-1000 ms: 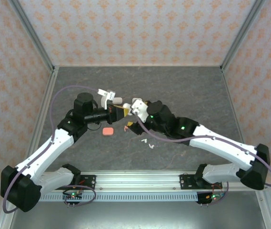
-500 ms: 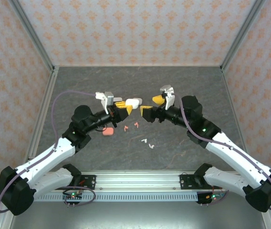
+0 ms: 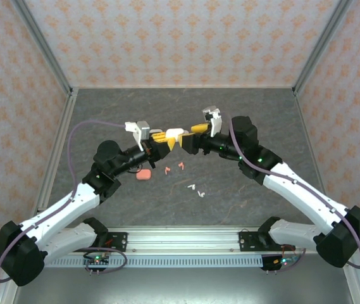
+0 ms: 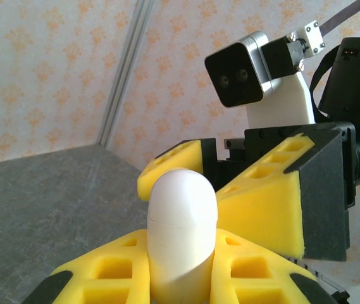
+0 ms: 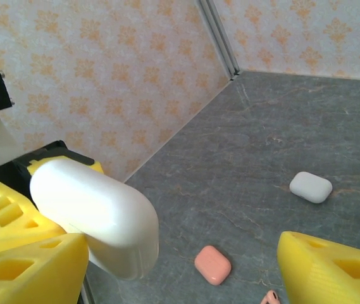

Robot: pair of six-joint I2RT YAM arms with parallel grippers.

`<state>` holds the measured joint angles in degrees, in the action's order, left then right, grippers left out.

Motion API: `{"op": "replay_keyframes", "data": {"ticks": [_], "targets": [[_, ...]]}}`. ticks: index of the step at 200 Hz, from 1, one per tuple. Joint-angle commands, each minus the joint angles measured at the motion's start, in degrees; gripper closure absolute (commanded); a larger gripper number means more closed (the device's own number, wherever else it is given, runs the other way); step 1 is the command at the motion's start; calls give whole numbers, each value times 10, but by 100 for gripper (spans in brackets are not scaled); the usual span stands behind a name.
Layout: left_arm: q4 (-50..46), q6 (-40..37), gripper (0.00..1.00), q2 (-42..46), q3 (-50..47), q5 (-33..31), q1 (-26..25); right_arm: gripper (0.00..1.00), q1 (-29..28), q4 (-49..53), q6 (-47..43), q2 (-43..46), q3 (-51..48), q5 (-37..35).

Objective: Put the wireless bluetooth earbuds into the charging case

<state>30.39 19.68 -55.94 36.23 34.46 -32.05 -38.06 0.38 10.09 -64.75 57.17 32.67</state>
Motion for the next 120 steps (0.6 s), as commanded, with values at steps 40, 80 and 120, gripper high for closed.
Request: {"op": "replay_keyframes", "data": {"ticks": [40, 80, 120], "targets": [[31, -22, 100, 5, 7, 33, -8, 22, 25, -19, 15, -17, 42, 11], [19, -32, 100, 4, 15, 39, -8, 22, 32, -5, 14, -28, 64, 25], [-9, -45, 100, 5, 17, 23, -9, 22, 35, 19, 5, -20, 67, 26]]}}
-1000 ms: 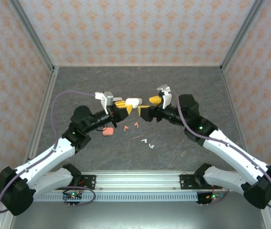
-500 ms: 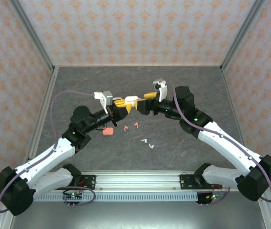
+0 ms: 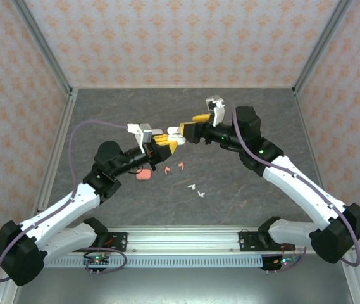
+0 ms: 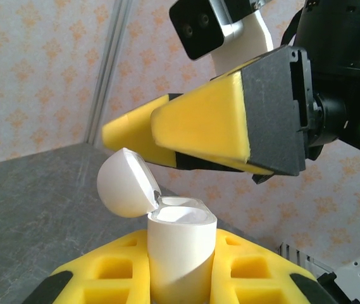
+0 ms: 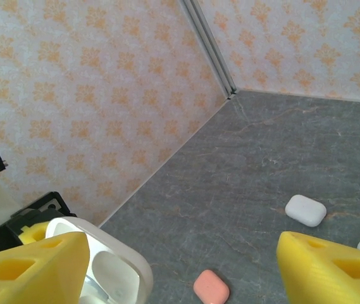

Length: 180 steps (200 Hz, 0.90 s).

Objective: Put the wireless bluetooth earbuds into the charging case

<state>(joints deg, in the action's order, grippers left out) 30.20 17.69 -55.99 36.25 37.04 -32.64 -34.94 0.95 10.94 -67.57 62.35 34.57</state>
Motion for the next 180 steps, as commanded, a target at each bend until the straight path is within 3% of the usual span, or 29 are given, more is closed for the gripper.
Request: {"op": "replay_keyframes", "data": {"ticks": [1, 30, 65, 84, 111, 180], "targets": [[-9, -27, 100, 6, 18, -3, -4, 22, 5, 15, -3, 10, 15, 7], [-50, -51, 100, 17, 19, -8, -4, 24, 16, 95, -4, 36, 18, -38], [-88, -73, 100, 47, 7, -16, -4, 32, 23, 225, 5, 33, 16, -106], [-95, -75, 100, 64, -5, -20, -4, 38, 23, 258, 22, 15, -11, -105], [-101, -72, 100, 79, -18, -24, -4, 46, 20, 260, 57, -39, -60, -65], [-108, -71, 100, 89, -22, -36, -4, 53, -41, 242, 113, -178, -107, -89]]}}
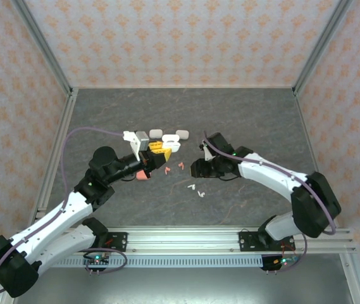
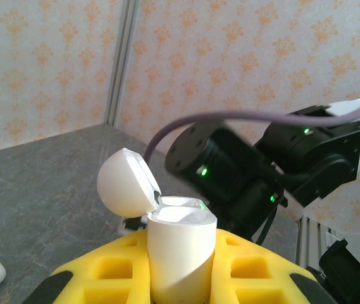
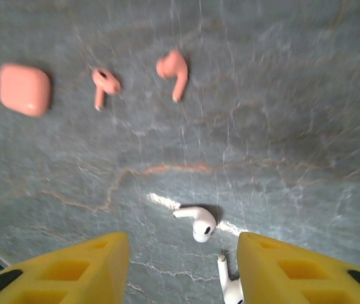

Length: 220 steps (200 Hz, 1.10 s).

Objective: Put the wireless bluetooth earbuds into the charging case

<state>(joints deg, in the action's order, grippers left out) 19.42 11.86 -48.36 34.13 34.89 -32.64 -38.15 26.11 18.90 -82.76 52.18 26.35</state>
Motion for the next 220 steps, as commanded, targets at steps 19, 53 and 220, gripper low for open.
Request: {"op": "replay_keyframes", "data": {"ticks": [19, 53, 220], "targets": [[0, -10, 100, 12, -2, -16, -4, 56, -22, -20, 40, -54, -1, -2], [-2, -10, 100, 15, -2, -17, -4, 61, -29, 8, 33, -89, 19, -13], [-15, -15, 100, 20, -2, -26, -5, 69, -45, 31, 21, -154, 38, -9]]}}
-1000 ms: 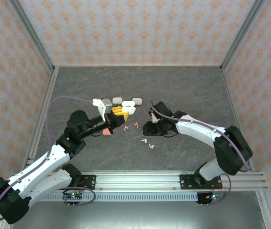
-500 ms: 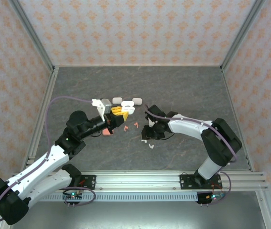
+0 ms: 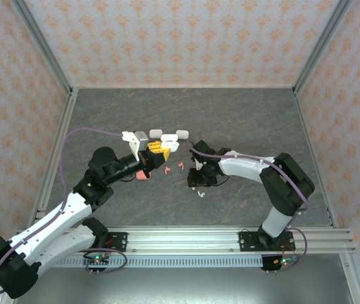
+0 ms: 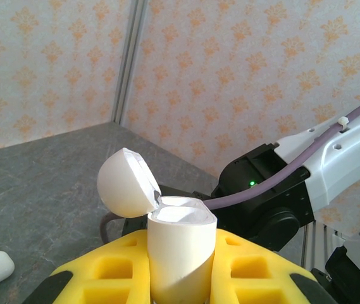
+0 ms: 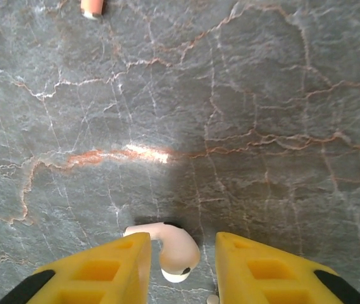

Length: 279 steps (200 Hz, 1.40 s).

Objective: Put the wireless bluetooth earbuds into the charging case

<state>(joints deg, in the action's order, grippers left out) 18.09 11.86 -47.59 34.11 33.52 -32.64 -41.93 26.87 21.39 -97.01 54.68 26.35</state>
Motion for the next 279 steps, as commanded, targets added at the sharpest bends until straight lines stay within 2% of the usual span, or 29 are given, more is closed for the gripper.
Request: {"op": "replay_keyframes", "data": {"ticks": [1, 91, 190, 242, 279], "targets": [[-2, -15, 100, 13, -2, -12, -4, 69, -7, 23, -5, -12, 13, -10], [-6, -17, 100, 13, 0, -16, -4, 79, -10, 24, -20, -3, 17, -54], [-2, -26, 100, -19, 25, 18, -4, 80, -7, 95, -212, 244, 74, -224], [4, -30, 100, -41, 43, 45, -5, 80, -10, 91, -320, 319, 145, -220], [-2, -33, 100, -61, 55, 74, -5, 80, -16, 88, -380, 333, 185, -176]]}}
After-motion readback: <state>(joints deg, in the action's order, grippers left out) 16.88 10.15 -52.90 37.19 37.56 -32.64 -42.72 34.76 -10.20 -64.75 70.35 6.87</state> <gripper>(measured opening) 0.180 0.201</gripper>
